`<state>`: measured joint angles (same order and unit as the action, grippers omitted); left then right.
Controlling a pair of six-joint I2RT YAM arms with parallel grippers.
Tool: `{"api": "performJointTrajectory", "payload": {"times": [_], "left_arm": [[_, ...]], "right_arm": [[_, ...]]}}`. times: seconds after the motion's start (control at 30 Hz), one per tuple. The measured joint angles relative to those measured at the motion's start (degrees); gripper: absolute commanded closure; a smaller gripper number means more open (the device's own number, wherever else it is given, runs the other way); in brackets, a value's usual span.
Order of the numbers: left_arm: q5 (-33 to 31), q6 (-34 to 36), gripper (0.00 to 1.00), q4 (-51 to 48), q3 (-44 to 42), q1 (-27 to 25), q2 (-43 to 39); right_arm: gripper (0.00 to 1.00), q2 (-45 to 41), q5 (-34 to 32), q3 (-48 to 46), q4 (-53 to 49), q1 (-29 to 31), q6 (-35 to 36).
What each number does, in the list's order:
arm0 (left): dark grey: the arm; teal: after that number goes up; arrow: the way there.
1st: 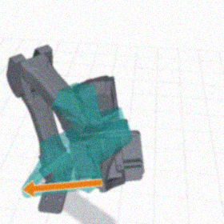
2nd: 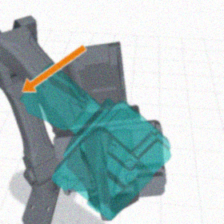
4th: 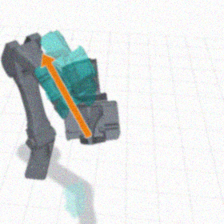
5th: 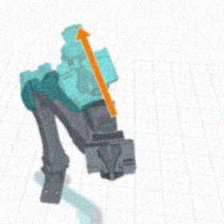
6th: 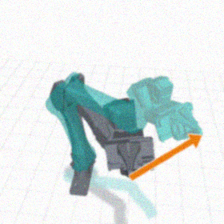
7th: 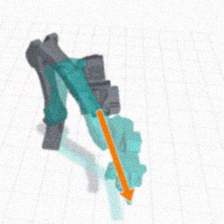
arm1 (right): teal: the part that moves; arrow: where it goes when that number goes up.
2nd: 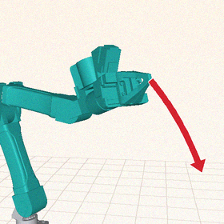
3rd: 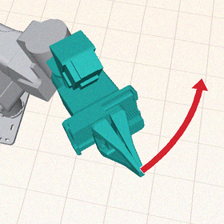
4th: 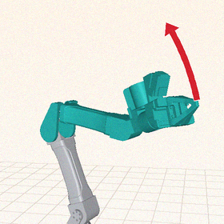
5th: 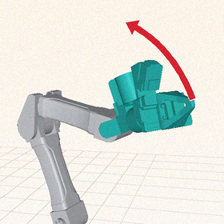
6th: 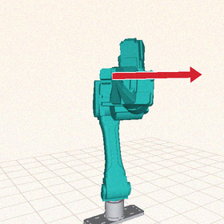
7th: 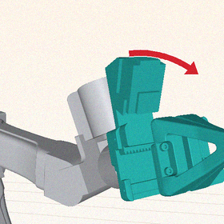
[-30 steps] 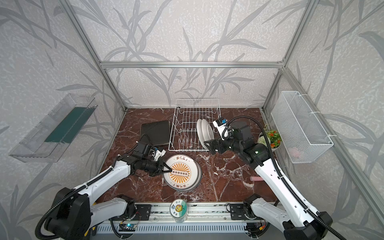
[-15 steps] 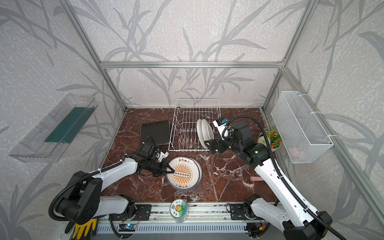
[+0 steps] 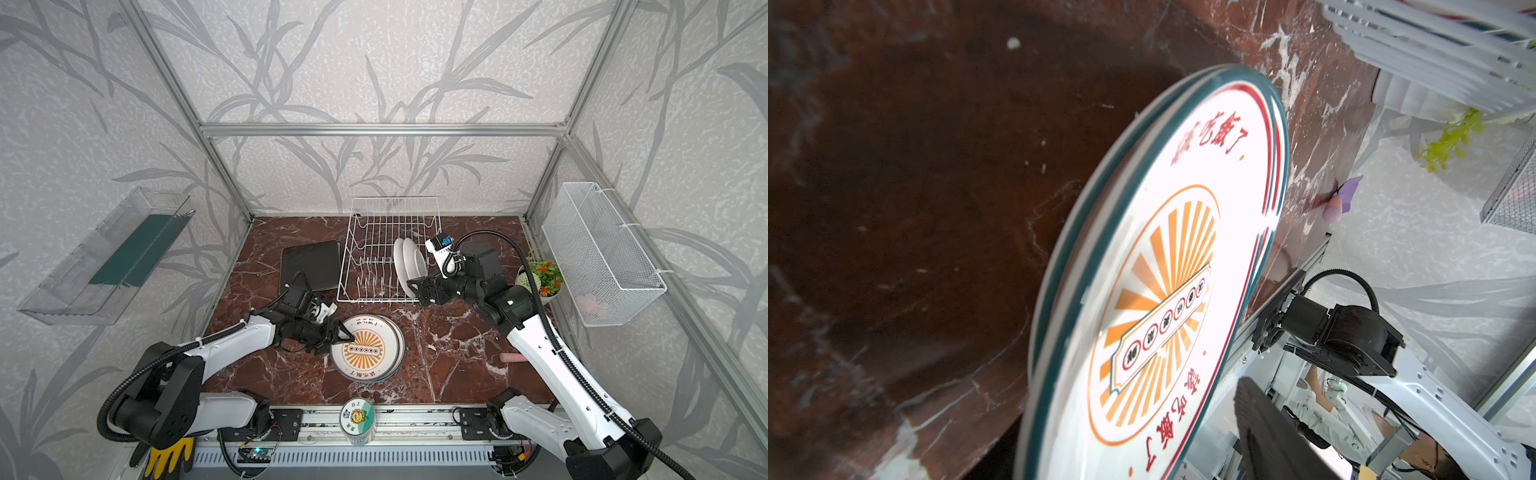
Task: Unload the plates from the dish rack
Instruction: 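Open the left gripper and lift it off the stacked plates, then move the left gripper over the rack and grasp the next patterned plate's rim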
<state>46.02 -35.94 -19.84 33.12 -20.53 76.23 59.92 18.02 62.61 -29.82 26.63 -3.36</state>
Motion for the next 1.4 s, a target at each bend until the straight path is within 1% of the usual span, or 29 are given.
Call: {"api": "performJointTrajectory", "payload": {"times": [0.03, 0.07, 0.13, 0.2, 0.23, 0.6, 0.93, 1.03, 1.1, 1.3, 1.4], "left_arm": [[-0.28, 0.13, 0.28, -0.96, 0.42, -0.04, -0.11], [-0.66, 0.33, 0.19, -1.95, 0.92, -0.11, -0.22], [-1.55, 0.81, 0.08, -3.96, 2.23, -0.13, -0.68], [-2.80, 1.16, 0.04, -5.86, 3.69, -0.11, -1.25], [-3.19, 1.31, 0.01, -6.49, 4.22, -0.09, -1.38], [-6.75, 2.51, 0.01, -13.88, 8.81, -0.07, -1.53], [-8.61, 3.28, 0.01, -17.92, 12.00, -0.44, -1.53], [-9.68, 3.96, 0.01, -20.37, 14.93, -0.48, -1.55], [-10.99, 4.31, 0.01, -21.81, 18.38, -0.66, -2.01], [-14.67, 3.28, 0.01, -20.44, 26.25, -0.85, -8.31], [-15.65, 3.10, 0.01, -19.82, 31.06, -1.09, -7.87]], "right_arm": [[0.01, 0.00, 0.00, 0.00, 0.00, 0.00, 0.00], [0.01, 0.02, 0.00, 0.00, 0.00, 0.00, 0.00], [0.01, 0.02, 0.02, 0.00, 0.02, 0.00, -0.02], [0.01, 0.04, 0.02, -0.09, 0.07, 0.00, -0.02], [0.01, 0.07, 0.02, -0.11, 0.04, 0.00, -0.02], [0.01, 0.68, 0.02, -0.11, 0.09, 0.02, 0.00], [0.01, 0.70, 0.00, -0.11, 0.09, 0.00, 0.04], [0.01, 0.70, -0.02, -0.11, 0.09, 0.00, 0.07], [0.01, 0.70, -0.15, -0.11, 0.09, 0.00, 0.09], [0.01, 0.70, -2.82, -0.11, 0.07, 0.02, 0.37], [0.01, 0.70, -4.63, -0.13, 0.11, 0.04, 0.22]]}}
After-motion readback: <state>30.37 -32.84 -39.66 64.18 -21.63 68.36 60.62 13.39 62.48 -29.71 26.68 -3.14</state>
